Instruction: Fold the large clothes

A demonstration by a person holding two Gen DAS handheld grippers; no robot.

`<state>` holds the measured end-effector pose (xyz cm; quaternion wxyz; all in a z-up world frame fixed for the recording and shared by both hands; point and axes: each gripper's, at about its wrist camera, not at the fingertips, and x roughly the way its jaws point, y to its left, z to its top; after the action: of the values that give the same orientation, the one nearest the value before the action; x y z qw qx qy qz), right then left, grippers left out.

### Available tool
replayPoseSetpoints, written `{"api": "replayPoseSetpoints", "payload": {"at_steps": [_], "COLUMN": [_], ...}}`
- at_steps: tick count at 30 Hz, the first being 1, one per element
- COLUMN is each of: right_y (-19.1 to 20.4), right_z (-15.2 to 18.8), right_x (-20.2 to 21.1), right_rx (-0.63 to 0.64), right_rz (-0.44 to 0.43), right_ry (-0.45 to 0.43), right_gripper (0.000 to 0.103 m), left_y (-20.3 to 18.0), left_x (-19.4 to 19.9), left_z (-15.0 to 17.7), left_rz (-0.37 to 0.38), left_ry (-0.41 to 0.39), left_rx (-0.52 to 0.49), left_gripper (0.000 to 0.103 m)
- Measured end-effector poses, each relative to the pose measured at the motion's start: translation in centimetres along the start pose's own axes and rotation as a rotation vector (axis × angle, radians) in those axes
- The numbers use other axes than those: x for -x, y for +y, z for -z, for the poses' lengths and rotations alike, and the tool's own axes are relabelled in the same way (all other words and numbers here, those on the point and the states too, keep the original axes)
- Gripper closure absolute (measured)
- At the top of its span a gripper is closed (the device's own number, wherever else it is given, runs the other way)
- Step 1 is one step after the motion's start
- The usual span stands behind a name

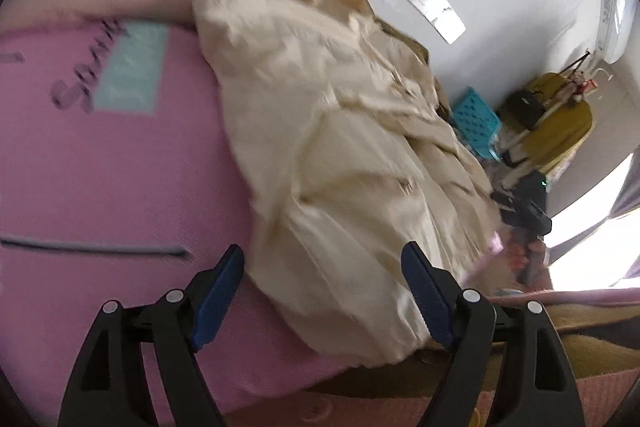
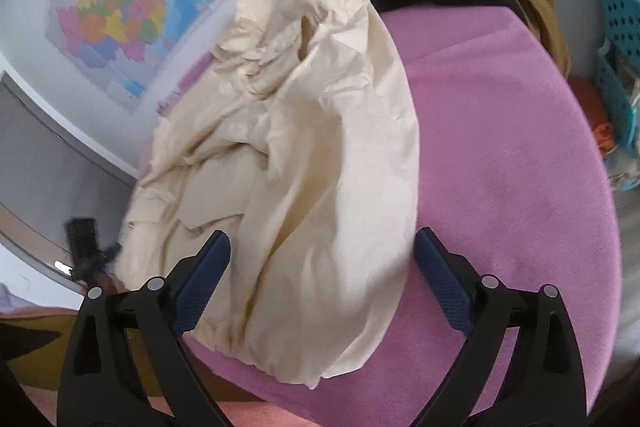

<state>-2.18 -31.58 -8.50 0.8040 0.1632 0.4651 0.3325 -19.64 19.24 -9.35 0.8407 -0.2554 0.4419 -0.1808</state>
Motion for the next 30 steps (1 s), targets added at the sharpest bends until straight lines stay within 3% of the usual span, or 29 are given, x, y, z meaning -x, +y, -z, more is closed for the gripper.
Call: {"api": "replayPoseSetpoints", "payload": {"at_steps": [2, 6, 8, 12, 16, 18, 22, 26, 30], "right_y": [0.1, 1.0, 1.4, 2.1, 4.4, 6.8, 10.7, 10.3, 7.8], "right_z": [0.3, 0.9, 0.9, 1.1, 1.3, 1.9, 3.6, 5.4, 6.6], "right_x": [-0.1, -1.1, -1.9, -2.1, 0.4, 1.9, 4.4, 3.2, 0.7], "right_rx": [-0.001, 0.029, 0.024, 0.011, 0.046, 0.110, 0.236, 0.233, 0.137], "right_rz": [-0.044, -0.092, -0.109, -0.125, -0.182, -0.191, -0.265, -0.229, -0.187], "right_ry": [0.000, 0.018, 0.036, 0.028, -0.031, -0.033, -0.002, 0.097, 0.162], "right_gripper": [0.016, 0.023, 0.050, 0.075, 0.087, 0.087, 0.083, 0.062, 0.054], "left_y": [-0.8, -2.2, -3.2, -3.7, -4.3, -4.3, -4.1, -3.5, -1.6], "left_x": [-0.3, -2.1, -3.4, -3.9, -0.9, 1.4, 5.4, 4.9, 2.2], "left_z": [0.3, 0.2, -0.2, -0.9, -1.5, -1.8, -1.3, -0.3, 0.7], "left_rz": [0.024, 0.112, 0.100, 0.075, 0.022, 0.007, 0.007, -0.036, -0.054], "left_ry": [-0.007, 0.015, 0.015, 0.007, -0.042, -0.072, -0.105, -0.052, 0.034], "left_rx": [-0.018, -0.036, -0.051, -0.034, -0.068, -0.061, -0.062, -0.080, -0.038], "left_gripper": [0.015, 0.014, 0.014, 0.064, 0.077, 0.083, 0.083, 0.071, 0.052]}}
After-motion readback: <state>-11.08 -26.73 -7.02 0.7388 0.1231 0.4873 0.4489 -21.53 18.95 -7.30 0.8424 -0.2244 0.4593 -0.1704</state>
